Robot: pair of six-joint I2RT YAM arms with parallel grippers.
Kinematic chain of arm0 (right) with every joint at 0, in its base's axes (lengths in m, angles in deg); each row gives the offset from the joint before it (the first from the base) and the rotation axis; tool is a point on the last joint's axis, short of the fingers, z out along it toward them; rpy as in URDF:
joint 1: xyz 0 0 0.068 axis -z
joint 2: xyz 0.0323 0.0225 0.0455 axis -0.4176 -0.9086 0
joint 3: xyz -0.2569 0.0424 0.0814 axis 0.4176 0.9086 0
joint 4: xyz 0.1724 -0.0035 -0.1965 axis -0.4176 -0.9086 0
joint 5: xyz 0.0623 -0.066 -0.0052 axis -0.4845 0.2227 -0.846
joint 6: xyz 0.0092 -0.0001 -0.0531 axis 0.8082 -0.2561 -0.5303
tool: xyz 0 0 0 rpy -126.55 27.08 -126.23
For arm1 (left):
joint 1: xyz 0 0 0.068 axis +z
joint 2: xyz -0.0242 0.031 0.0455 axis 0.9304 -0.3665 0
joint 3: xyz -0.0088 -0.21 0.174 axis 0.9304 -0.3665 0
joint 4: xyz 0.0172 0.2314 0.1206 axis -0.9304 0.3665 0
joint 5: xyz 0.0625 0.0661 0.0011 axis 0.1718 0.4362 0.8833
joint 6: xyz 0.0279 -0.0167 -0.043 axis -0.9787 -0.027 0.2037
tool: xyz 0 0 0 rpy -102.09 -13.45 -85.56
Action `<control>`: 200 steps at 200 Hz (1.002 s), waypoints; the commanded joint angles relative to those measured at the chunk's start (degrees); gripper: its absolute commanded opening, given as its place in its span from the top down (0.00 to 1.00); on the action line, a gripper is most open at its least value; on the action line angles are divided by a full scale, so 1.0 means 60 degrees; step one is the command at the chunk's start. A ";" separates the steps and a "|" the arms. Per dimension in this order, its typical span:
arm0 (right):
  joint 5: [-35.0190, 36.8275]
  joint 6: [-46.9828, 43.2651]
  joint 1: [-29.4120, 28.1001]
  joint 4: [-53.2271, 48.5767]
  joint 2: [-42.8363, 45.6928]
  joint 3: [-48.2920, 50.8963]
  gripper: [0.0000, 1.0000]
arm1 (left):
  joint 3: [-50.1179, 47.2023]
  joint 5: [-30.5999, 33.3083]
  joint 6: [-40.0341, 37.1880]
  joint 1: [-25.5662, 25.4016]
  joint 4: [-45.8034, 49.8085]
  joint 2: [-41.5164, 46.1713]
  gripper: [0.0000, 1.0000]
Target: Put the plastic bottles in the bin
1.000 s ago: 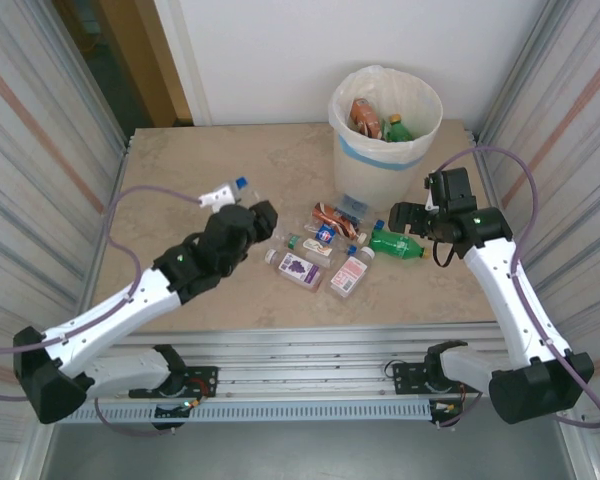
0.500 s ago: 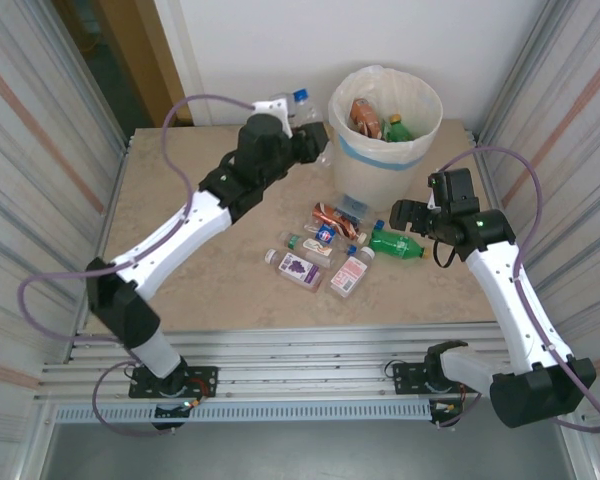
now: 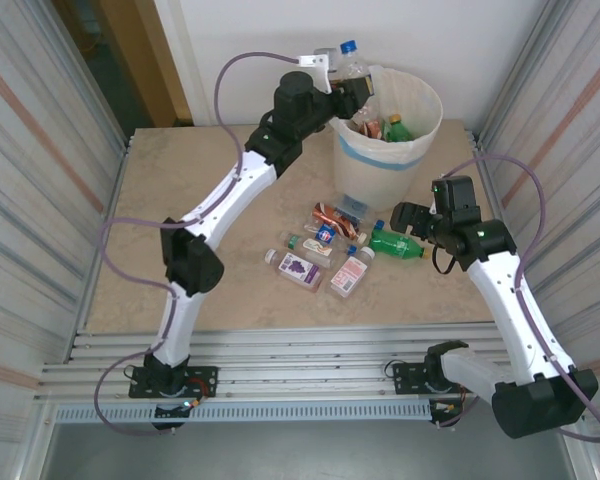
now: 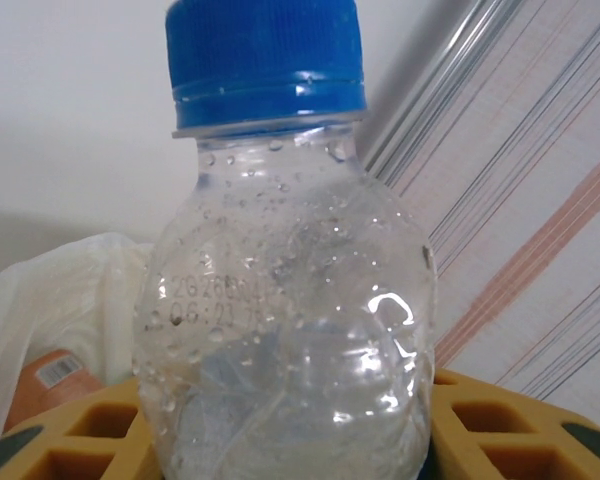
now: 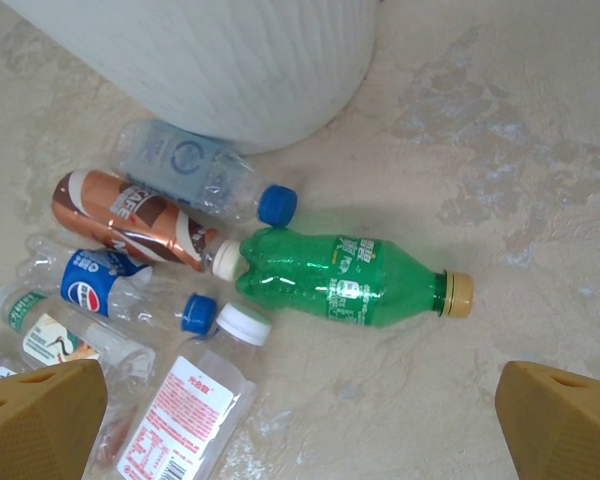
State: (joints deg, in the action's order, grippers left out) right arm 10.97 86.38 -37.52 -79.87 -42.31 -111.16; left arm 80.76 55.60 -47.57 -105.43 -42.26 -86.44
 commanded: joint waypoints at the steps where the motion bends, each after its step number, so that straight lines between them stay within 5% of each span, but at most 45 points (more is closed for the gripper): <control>1: 0.0215 0.0213 0.0017 0.0003 0.0274 0.0119 0.02 | 0.0996 -0.0985 -0.0034 0.0264 -0.0533 -0.0820 0.64; 68: 0.0361 0.0204 0.0045 -0.0028 0.0358 0.0224 0.02 | 0.1363 -0.0890 -0.0038 0.0351 -0.1209 -0.1654 0.61; 128: -0.0200 0.0184 0.0333 0.0408 -0.0111 0.0408 0.02 | 0.1426 -0.1005 -0.0033 0.0357 -0.0854 -0.1737 0.23; 200: -0.1644 0.0125 0.1196 0.1017 -0.0722 0.0766 0.02 | 0.1303 -0.1033 -0.0619 0.0381 -0.0224 -0.0927 0.13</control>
State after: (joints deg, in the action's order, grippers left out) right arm 4.67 86.41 -31.27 -75.45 -45.26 -106.92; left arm 87.36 50.47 -48.55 -103.16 -44.80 -96.66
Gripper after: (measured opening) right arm 0.979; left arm 0.854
